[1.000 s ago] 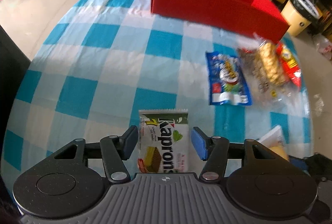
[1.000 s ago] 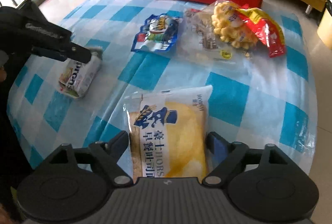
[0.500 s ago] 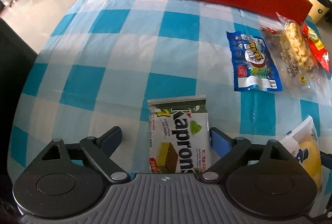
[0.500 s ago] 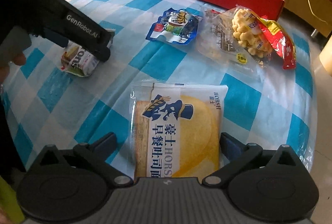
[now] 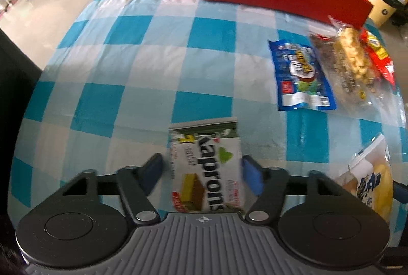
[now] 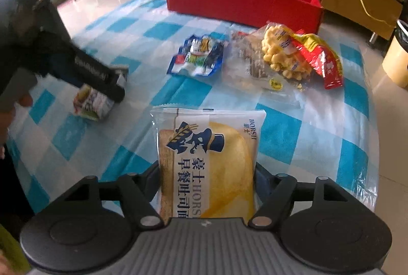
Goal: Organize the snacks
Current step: 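Grasp the Kaprons wafer with the left tool while the right tool grasps the yellow HORSH bread bag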
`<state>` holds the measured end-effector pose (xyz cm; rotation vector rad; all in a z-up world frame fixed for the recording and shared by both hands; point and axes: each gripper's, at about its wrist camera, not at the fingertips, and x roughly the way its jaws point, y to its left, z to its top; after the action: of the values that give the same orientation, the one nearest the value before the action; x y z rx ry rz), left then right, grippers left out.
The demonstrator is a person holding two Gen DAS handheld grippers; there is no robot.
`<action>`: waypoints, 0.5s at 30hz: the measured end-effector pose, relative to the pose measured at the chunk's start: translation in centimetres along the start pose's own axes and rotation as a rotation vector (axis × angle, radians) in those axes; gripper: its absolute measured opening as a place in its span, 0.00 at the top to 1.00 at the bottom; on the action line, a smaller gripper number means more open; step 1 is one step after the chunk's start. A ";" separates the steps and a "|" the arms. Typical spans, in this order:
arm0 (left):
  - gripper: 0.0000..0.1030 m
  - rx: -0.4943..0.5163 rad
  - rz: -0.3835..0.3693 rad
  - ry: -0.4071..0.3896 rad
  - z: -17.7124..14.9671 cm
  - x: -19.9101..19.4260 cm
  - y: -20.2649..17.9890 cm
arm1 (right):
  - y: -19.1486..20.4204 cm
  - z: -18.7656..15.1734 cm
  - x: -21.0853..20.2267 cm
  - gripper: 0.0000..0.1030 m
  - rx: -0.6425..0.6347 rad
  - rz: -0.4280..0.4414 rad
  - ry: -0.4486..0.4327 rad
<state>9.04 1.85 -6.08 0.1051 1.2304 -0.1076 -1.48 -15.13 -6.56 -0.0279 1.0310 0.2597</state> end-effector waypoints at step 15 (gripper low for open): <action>0.37 -0.033 -0.060 -0.073 0.2 -2.3 0.2 | -2.4 0.6 -0.9 0.32 0.147 0.026 -0.058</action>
<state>8.53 2.03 -3.81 0.0356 1.1626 -0.1419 -0.80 -17.57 -5.74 0.1254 0.9907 0.2061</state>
